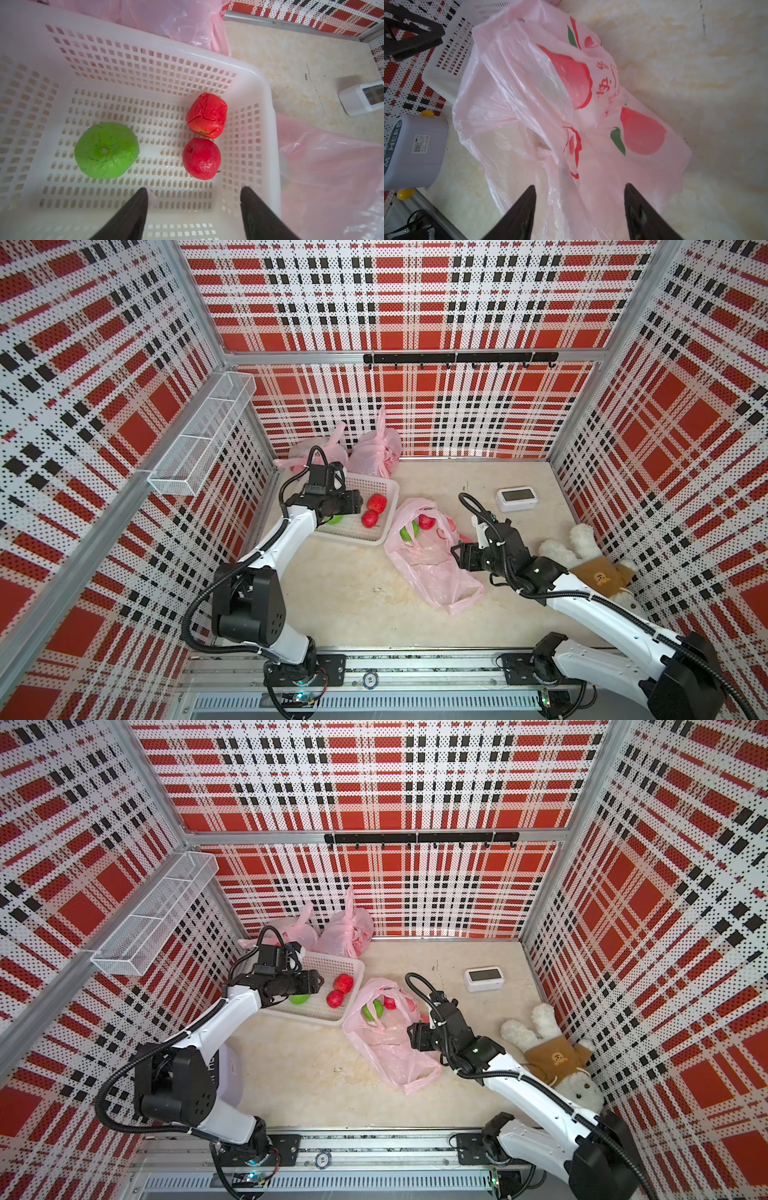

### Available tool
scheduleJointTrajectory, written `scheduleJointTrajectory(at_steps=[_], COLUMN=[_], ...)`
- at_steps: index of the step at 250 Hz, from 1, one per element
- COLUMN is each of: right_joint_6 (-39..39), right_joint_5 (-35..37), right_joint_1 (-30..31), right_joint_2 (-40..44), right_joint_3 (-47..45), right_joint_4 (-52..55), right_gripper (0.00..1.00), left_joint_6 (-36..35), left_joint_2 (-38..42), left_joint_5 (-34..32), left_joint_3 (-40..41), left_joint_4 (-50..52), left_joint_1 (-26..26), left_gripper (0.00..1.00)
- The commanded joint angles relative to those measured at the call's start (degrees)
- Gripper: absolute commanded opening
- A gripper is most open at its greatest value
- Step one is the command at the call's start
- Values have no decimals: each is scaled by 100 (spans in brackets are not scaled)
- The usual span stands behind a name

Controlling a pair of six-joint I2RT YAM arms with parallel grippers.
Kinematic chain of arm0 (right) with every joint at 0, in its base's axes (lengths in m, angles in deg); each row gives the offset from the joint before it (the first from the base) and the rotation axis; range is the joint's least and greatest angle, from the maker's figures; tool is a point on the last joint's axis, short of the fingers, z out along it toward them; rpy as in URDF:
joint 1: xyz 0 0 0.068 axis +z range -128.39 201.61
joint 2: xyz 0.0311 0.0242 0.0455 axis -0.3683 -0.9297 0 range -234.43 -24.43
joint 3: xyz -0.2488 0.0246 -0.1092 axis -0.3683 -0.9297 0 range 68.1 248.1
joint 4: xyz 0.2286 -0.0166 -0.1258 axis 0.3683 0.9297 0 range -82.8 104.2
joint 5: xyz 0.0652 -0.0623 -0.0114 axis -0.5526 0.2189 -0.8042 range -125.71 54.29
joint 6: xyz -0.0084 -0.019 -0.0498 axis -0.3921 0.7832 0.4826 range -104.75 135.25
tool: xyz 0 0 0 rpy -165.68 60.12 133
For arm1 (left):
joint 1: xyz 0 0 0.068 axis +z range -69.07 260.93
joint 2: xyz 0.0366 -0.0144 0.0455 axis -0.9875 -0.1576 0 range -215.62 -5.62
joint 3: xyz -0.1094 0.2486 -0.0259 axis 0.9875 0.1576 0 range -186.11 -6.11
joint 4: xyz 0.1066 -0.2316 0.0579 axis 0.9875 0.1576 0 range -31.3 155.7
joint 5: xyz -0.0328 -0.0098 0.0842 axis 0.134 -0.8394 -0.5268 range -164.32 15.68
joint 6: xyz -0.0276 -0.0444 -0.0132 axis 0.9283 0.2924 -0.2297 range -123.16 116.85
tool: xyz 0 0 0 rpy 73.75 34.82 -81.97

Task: Untie the knot of a plastic bag & take out the apple
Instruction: Place the apple in the basket.

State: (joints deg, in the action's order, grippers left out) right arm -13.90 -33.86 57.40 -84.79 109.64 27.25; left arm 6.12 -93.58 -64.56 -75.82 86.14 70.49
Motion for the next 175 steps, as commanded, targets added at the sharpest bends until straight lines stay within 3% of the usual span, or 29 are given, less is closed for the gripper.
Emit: scheduleJointTrajectory(at_steps=[1,23,64,87,107,125,175], right_joint_6=[402,717,1104,1232,1249,1271,1309], right_joint_5=[342,-98,-427,-700,-710,-408,83], right_joint_1=[-194,-375,-380,-380,-326,-191,55], right_joint_2=[67,-204,-1200,-1776,-2186,-2393,-2253], right_joint_3=[441,700,1567,1964,2254,2313,1972], right_joint_4=[33,-173,120,236,479,570,557], right_gripper=[71,74,82,86,94,94,90], left_joint_6=[-504,-861,-841,-937,-1066,-990,-841], left_joint_2=[504,654,1032,1338,1409,1269,602], left_joint_5=[-558,-1033,-1104,-1492,-1725,-1752,-1161], left_joint_3=[-83,70,660,1113,1401,1484,1121], left_joint_4=[60,60,-199,-572,-830,-839,-844], left_joint_1=[-636,-1274,-2028,-2572,-2901,-2877,-2400], left_gripper=[73,73,72,72,76,83,84])
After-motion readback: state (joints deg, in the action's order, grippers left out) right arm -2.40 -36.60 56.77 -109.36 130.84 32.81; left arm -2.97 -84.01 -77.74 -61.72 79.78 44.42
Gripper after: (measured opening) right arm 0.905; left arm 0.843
